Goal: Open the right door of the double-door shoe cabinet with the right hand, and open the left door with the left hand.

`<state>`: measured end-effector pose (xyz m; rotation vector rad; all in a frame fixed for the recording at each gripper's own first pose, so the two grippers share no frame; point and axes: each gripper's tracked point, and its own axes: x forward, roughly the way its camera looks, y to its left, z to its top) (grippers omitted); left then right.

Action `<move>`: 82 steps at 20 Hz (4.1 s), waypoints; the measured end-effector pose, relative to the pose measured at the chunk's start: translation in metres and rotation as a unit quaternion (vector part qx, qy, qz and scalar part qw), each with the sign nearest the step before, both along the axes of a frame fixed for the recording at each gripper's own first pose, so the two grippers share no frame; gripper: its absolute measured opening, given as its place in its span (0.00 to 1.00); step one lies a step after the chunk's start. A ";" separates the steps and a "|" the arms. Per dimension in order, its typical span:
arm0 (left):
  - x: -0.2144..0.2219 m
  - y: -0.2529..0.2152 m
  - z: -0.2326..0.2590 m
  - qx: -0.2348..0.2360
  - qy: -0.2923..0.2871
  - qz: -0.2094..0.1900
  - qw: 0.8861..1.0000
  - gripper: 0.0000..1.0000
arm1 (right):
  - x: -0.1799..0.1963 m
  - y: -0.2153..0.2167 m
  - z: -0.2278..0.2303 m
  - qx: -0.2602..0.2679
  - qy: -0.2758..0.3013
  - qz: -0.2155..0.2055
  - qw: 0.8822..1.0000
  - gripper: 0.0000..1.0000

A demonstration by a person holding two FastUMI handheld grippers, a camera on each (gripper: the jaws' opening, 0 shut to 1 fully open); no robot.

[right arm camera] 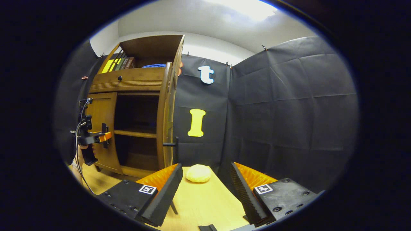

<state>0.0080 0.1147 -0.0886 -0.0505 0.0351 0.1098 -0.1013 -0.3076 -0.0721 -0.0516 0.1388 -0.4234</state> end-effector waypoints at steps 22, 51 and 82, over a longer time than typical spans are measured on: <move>-0.112 0.008 0.015 -0.125 0.029 -0.168 0.977 0.36 | -0.015 0.085 0.027 -0.022 -0.011 0.021 0.999 0.94; -0.263 0.195 0.045 -0.063 0.029 0.033 0.997 0.23 | 0.049 0.233 -0.007 -0.001 0.016 0.187 0.982 0.95; -0.232 -0.018 0.095 -0.001 0.000 -0.041 0.999 0.95 | 0.115 0.309 0.037 0.036 -0.037 0.270 0.961 0.99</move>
